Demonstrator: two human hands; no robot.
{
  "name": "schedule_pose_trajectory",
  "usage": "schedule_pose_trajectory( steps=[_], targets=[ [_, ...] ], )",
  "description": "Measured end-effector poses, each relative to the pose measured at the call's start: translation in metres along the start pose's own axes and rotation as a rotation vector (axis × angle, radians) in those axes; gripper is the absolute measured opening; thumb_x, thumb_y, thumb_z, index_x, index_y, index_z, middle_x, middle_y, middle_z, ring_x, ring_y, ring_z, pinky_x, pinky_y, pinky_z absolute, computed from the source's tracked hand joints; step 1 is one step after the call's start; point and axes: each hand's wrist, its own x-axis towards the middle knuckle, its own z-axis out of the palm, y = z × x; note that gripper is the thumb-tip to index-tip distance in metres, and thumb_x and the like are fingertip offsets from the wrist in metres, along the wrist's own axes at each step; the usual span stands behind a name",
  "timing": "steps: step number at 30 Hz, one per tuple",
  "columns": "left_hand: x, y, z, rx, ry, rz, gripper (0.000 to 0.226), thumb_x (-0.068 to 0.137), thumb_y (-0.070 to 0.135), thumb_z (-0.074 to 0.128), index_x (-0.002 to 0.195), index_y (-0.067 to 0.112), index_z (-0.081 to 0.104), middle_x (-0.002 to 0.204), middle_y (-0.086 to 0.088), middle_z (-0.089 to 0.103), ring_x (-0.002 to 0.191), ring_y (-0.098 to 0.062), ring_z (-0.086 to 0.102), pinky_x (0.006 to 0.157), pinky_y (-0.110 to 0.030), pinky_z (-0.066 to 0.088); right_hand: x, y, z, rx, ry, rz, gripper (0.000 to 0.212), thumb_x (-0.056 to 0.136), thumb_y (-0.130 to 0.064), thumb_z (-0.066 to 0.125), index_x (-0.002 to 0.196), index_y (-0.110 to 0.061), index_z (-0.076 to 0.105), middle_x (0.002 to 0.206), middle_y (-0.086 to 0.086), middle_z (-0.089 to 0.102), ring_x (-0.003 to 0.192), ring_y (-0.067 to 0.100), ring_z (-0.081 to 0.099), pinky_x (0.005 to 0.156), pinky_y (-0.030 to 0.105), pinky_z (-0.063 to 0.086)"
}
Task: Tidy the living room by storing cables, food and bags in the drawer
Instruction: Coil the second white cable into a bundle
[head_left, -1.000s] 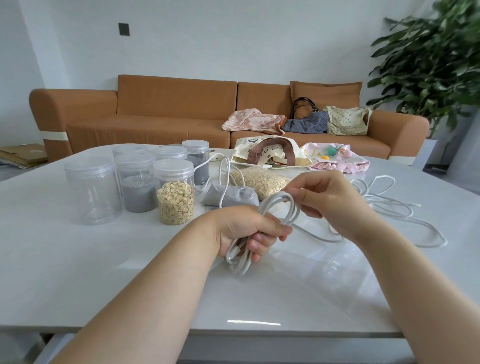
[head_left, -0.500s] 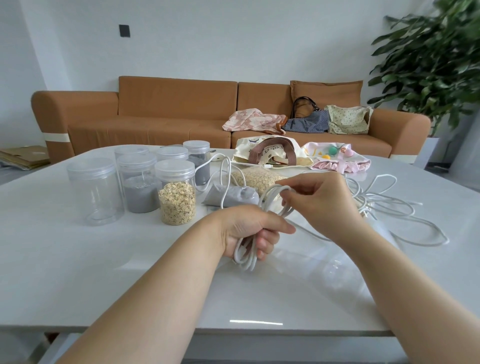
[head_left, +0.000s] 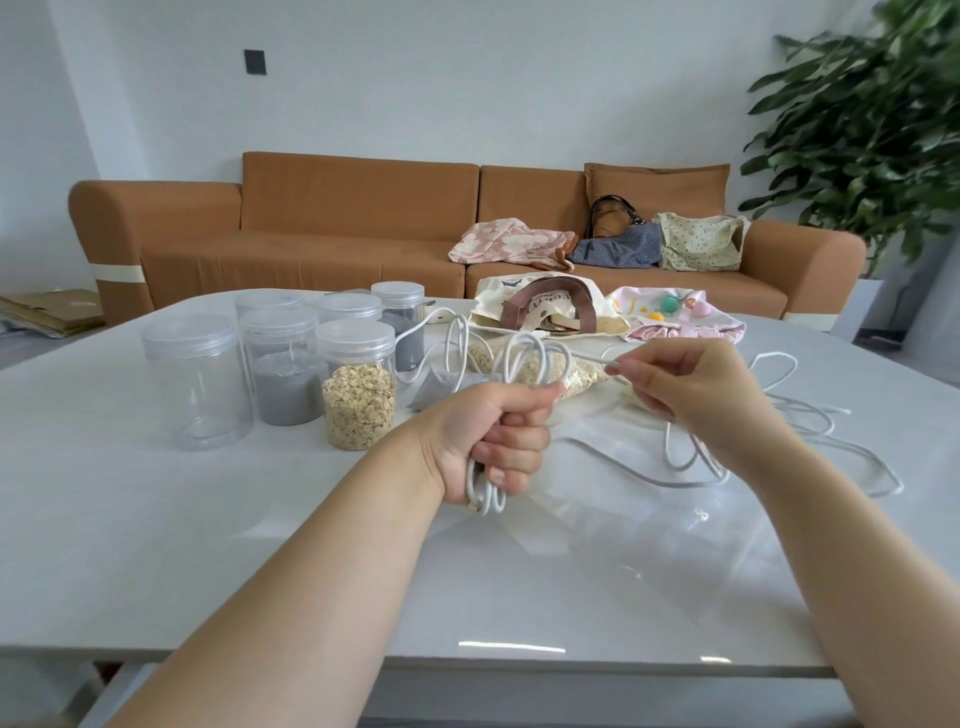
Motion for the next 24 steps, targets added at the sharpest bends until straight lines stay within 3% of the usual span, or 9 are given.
schedule_pose_trajectory(
  steps=[5,9,11,14,18,24],
  targets=[
    [0.006,0.0,-0.004,-0.166,0.198,0.132,0.05,0.089,0.033,0.051,0.045,0.019,0.032,0.034,0.008,0.021,0.025,-0.004,0.02,0.032,-0.01,0.02,0.0,0.004,0.012,-0.277,0.044,-0.038,0.027,0.089,-0.003,0.056,0.076,-0.024,0.065,0.063,0.004,0.056,0.054,0.01,0.039,0.051,0.021,0.03],
    [0.009,0.0,-0.005,-0.238,0.356,0.203,0.051,0.094,0.035,0.051,0.051,0.017,0.033,0.035,0.007,0.02,0.025,-0.005,0.018,0.034,-0.011,0.018,-0.007,-0.001,0.028,-0.191,0.107,-0.1,0.031,0.086,0.004,0.057,0.076,-0.024,0.063,0.058,-0.004,0.061,0.05,0.002,0.049,0.06,0.016,0.042],
    [0.008,0.0,-0.002,-0.226,0.413,0.245,0.042,0.092,0.037,0.055,0.058,0.015,0.043,0.036,0.008,0.021,0.026,-0.004,0.018,0.035,-0.013,0.017,-0.01,-0.006,0.034,-0.088,0.12,-0.099,0.028,0.084,0.005,0.06,0.072,-0.02,0.063,0.053,-0.005,0.062,0.046,0.004,0.049,0.055,0.014,0.043],
    [0.008,0.001,0.002,-0.19,0.46,0.31,0.036,0.089,0.045,0.056,0.075,0.012,0.058,0.037,0.009,0.021,0.028,-0.004,0.018,0.035,-0.013,0.02,-0.017,-0.013,0.041,-0.01,0.063,-0.07,0.022,0.082,0.006,0.063,0.068,-0.011,0.062,0.05,-0.004,0.063,0.041,0.007,0.048,0.047,0.013,0.04],
    [0.009,0.0,0.004,-0.136,0.486,0.366,0.032,0.09,0.041,0.058,0.085,0.01,0.063,0.037,0.01,0.021,0.03,-0.004,0.018,0.036,-0.015,0.023,-0.024,-0.018,0.048,0.007,-0.07,-0.051,0.027,0.08,0.008,0.065,0.062,-0.014,0.064,0.05,-0.001,0.063,0.042,0.008,0.046,0.047,0.015,0.041],
    [0.01,-0.001,0.004,-0.164,0.49,0.359,0.023,0.087,0.023,0.064,0.07,0.01,0.059,0.035,0.008,0.023,0.03,-0.004,0.02,0.036,-0.014,0.024,-0.028,-0.021,0.05,-0.044,-0.145,-0.044,0.025,0.079,0.002,0.068,0.063,-0.016,0.066,0.051,-0.002,0.064,0.046,0.009,0.048,0.047,0.015,0.04]
  ],
)
